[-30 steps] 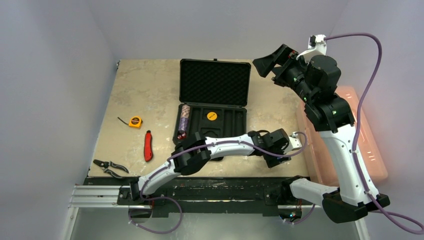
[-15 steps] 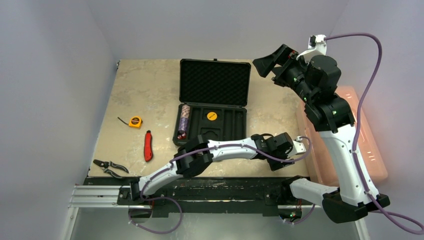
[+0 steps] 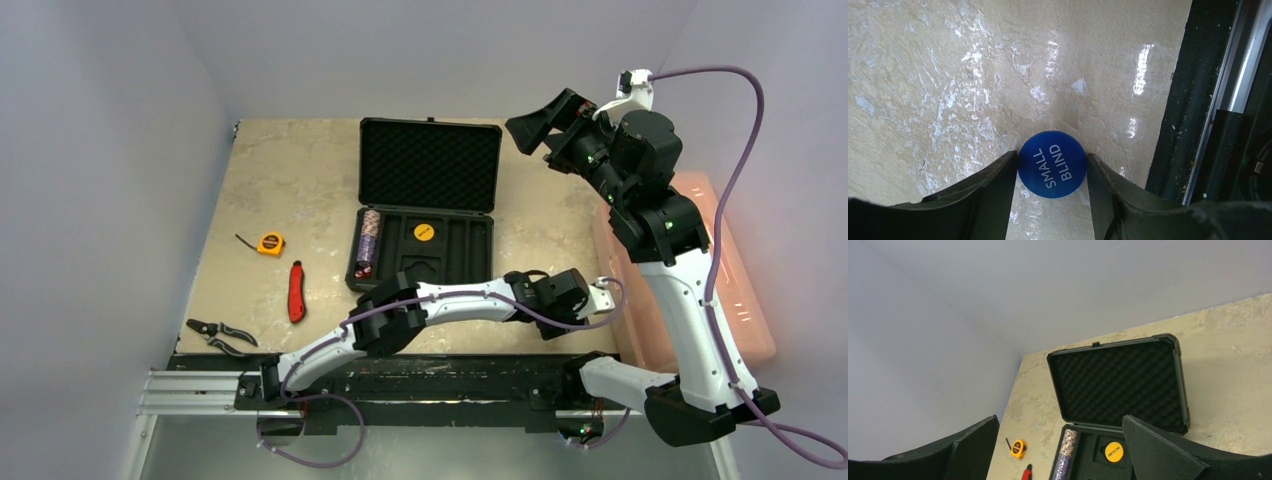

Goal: Pack up texas hold em set

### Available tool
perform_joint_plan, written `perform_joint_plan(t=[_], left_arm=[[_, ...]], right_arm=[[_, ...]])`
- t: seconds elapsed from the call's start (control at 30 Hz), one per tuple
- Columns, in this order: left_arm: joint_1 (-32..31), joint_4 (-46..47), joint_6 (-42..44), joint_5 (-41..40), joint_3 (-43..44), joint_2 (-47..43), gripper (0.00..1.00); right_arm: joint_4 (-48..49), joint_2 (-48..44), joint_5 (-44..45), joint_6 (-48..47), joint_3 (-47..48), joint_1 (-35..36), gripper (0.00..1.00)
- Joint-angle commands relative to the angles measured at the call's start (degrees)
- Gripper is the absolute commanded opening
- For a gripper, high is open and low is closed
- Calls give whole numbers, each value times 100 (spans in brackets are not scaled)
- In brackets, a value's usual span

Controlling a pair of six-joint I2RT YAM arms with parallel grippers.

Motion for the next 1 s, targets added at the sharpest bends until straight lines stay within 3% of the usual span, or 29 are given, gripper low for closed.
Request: perform_joint_plan(t=[0.0,0.97], left_arm=[[-12,-234,240,-342,-77,157,49],[84,386,-88,-610,-2038,-1492,43]], right_arm=[[80,-83,-33,-17,41,18,99],[210,-265,-12,18,-187,18,99]])
